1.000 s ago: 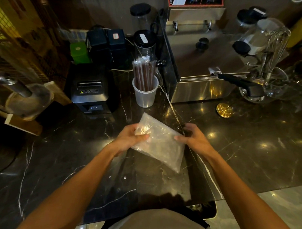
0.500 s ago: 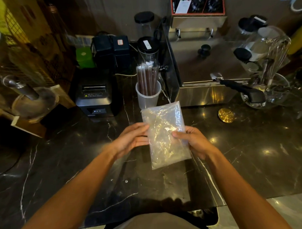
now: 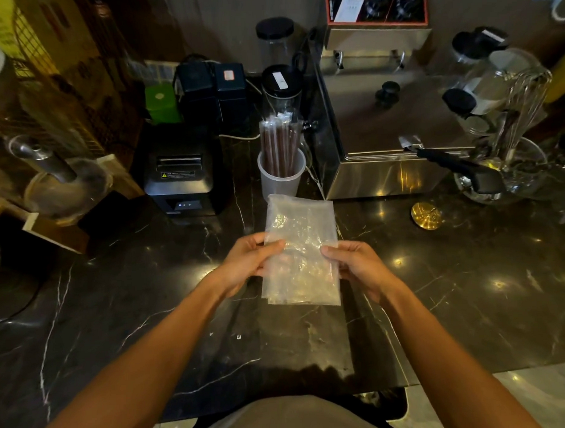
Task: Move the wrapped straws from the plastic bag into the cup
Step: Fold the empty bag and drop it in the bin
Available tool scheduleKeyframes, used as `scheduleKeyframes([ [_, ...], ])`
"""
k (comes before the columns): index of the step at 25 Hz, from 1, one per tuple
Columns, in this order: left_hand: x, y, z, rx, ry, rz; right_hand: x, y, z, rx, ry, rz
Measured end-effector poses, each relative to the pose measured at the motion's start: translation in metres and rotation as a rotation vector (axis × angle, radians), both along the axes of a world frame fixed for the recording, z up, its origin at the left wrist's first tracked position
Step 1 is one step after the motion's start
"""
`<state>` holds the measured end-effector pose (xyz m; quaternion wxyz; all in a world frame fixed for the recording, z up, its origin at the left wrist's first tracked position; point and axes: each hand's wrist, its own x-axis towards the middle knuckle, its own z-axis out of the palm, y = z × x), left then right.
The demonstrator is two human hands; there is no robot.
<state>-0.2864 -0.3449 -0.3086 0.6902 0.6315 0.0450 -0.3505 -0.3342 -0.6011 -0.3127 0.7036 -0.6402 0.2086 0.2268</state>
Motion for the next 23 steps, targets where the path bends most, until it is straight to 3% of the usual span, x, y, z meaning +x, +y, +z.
scheduleKeyframes([
  [4, -0.001, 0.002, -0.002, -0.006, 0.025, -0.058, -0.001, -0.001, -0.001, 0.019, -0.002, -0.027],
  [15, 0.002, 0.013, -0.013, -0.382, 0.231, -0.041, -0.010, 0.007, 0.009, 0.320, 0.016, -0.203],
  [23, 0.000, 0.008, 0.001, -0.254, 0.173, -0.013, -0.024, 0.006, 0.015, 0.242, -0.101, -0.136],
])
